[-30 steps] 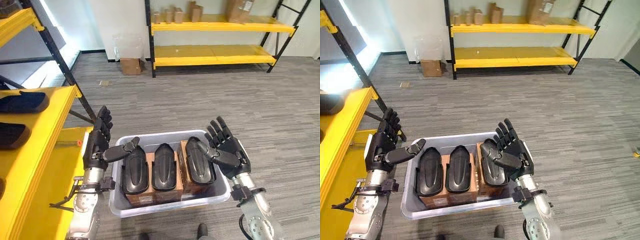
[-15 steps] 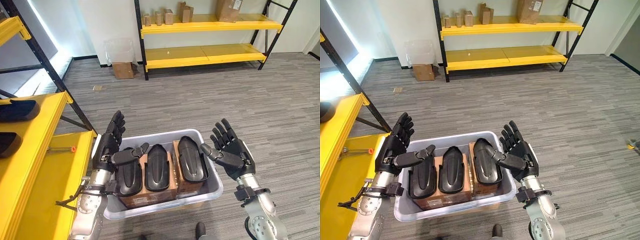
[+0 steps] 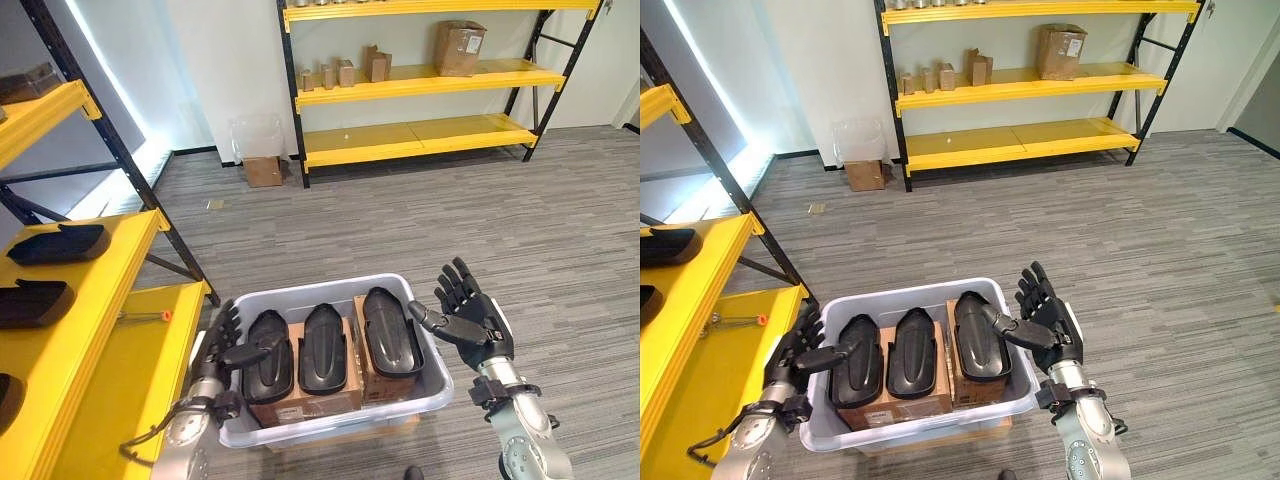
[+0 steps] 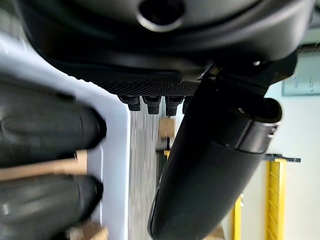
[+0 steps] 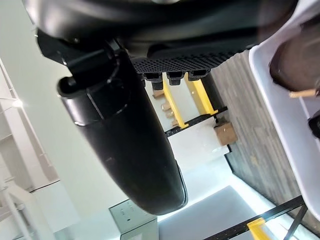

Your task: Move parts from the plastic box to the shelf.

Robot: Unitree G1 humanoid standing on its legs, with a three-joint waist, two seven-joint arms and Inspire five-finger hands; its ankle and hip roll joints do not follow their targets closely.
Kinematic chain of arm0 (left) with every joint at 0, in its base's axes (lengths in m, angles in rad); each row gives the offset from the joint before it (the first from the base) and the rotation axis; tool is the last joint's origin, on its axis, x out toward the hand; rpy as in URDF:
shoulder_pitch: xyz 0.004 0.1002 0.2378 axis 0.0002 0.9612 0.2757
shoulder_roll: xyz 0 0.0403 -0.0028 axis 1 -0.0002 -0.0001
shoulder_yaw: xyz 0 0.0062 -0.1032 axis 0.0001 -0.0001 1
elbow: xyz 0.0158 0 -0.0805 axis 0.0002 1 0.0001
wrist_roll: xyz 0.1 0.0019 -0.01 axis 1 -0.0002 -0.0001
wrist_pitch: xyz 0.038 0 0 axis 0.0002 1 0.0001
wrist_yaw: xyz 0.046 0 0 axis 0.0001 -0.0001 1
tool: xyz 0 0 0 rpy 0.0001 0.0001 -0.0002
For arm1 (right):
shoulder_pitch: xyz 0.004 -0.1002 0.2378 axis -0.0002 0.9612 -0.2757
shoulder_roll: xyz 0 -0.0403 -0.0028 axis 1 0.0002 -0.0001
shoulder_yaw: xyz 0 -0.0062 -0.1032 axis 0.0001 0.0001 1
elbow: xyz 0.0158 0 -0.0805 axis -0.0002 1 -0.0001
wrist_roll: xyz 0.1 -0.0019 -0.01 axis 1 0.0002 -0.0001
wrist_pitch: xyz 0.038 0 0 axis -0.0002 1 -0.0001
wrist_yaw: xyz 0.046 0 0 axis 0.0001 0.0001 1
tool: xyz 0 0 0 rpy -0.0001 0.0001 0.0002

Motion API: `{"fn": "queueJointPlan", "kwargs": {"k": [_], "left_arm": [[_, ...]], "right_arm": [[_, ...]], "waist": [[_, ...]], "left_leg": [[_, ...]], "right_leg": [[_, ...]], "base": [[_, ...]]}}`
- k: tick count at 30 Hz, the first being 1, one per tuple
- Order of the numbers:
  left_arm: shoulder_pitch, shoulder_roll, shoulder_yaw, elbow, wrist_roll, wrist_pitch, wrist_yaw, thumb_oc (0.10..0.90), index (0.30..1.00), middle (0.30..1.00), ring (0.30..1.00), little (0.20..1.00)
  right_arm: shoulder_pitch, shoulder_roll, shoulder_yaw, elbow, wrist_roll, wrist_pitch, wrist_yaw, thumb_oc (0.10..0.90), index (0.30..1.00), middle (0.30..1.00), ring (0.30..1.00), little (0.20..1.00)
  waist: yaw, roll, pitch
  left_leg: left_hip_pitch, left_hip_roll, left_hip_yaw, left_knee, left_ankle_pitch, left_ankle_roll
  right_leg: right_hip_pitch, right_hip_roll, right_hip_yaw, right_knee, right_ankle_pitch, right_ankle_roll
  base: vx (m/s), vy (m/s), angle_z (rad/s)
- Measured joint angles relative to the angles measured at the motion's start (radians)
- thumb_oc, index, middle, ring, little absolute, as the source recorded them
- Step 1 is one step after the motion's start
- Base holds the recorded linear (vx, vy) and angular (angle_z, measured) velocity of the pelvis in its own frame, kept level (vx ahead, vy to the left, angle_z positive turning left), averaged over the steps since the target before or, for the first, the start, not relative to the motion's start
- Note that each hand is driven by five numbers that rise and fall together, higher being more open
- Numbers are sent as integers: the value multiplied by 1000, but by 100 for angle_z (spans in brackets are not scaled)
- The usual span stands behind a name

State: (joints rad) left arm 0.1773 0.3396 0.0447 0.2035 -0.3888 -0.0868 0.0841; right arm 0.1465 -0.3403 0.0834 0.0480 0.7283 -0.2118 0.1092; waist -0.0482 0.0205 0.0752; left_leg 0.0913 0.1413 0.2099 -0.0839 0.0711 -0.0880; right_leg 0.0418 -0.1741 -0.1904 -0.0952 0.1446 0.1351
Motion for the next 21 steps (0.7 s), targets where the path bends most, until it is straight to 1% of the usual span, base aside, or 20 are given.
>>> {"fn": "queueJointPlan", "kwargs": {"k": [1,2,4,5,6,7,8,11,13,14,16,17,19,21], "left_arm": [[2,16,6,-20,75,0,29,900,1000,1000,1000,1000],[-6,46,31,-35,169,0,90,900,1000,1000,1000,1000],[-13,48,41,-34,187,11,122,900,1000,1000,1000,1000],[-19,53,40,-33,212,32,137,900,1000,1000,1000,1000],[-22,53,40,-33,242,68,149,900,1000,1000,1000,1000],[-22,53,39,-33,251,80,149,900,1000,1000,1000,1000],[-21,53,36,-33,314,111,149,900,1000,1000,1000,1000],[-19,62,30,-17,421,157,149,900,1000,1000,1000,1000],[-14,91,19,-16,500,171,150,900,1000,1000,1000,1000],[-14,95,18,-16,517,171,151,900,1000,1000,1000,1000],[-15,133,3,-20,545,172,151,900,1000,1000,1000,1000],[-19,154,-7,-27,577,174,151,900,1000,1000,1000,1000],[-37,168,-14,-29,630,189,154,900,1000,1000,1000,1000],[-81,191,-65,-29,642,199,152,900,1000,1000,1000,1000]], "right_arm": [[0,0,0,0,0,5,2,900,1000,1000,1000,1000],[0,0,0,0,0,25,4,900,1000,1000,1000,1000],[2,0,0,0,-1,34,4,900,1000,1000,1000,1000],[1,0,0,-1,-1,44,4,900,1000,1000,1000,1000],[2,0,1,-1,-2,61,4,900,1000,1000,1000,1000],[2,0,1,-1,-2,67,4,900,1000,1000,1000,1000],[3,0,1,-1,-4,70,4,900,1000,1000,1000,1000],[3,-7,0,-1,-13,78,4,900,1000,1000,1000,1000],[3,-16,0,-1,-15,87,4,900,1000,1000,1000,1000],[3,-18,0,-1,-19,87,4,900,1000,1000,1000,1000],[-1,-21,0,-1,-20,87,4,900,1000,1000,1000,1000],[-4,-23,-1,-1,-21,87,2,900,1000,1000,1000,1000],[-7,-23,-2,-1,-23,86,-9,900,1000,1000,1000,1000],[-24,-22,-1,-1,-23,81,-17,900,1000,1000,1000,1000]], "waist": [[3,1,0],[-1,5,0],[-3,9,0],[-2,12,1],[-2,17,1],[-2,19,1],[-3,21,2],[-3,25,4],[-4,28,9],[-4,30,12],[-4,33,22],[-3,33,37],[-3,34,70],[-3,23,132]], "left_leg": [[0,0,-1,0,0,0],[-1,-2,-2,0,1,1],[-2,-4,-1,0,1,1],[-4,-4,-1,0,1,1],[-6,-5,-1,0,0,1],[-7,-5,-1,0,0,2],[-12,-5,-1,0,0,2],[-19,-5,-1,0,1,1],[-22,-5,0,0,1,1],[-23,-6,0,0,1,0],[-41,-6,1,0,1,0],[-50,-6,1,0,5,1],[-76,-7,1,0,14,-1],[-110,-6,2,4,28,-8]], "right_leg": [[1,-1,-2,0,-2,-3],[1,-3,-3,0,-2,-2],[0,-4,-4,0,-2,-2],[-1,-5,-4,0,-1,-1],[-4,-6,-5,0,-1,0],[-5,-6,-5,0,0,2],[-10,-5,-5,0,0,3],[-23,-5,-6,0,0,4],[-26,-5,-6,0,0,4],[-26,-5,-6,0,-1,5],[-42,-5,-5,0,0,5],[-55,-6,-3,0,3,4],[-81,-5,1,0,12,8],[-115,-2,6,1,26,2]], "base": [[67,86,3],[43,77,3],[13,32,1],[7,49,0],[12,50,0],[29,61,1],[29,40,0],[20,53,0],[-14,55,-1],[-47,59,-1],[-56,43,-1],[-41,25,-2],[-77,5,-3],[-115,-1,-5]]}}
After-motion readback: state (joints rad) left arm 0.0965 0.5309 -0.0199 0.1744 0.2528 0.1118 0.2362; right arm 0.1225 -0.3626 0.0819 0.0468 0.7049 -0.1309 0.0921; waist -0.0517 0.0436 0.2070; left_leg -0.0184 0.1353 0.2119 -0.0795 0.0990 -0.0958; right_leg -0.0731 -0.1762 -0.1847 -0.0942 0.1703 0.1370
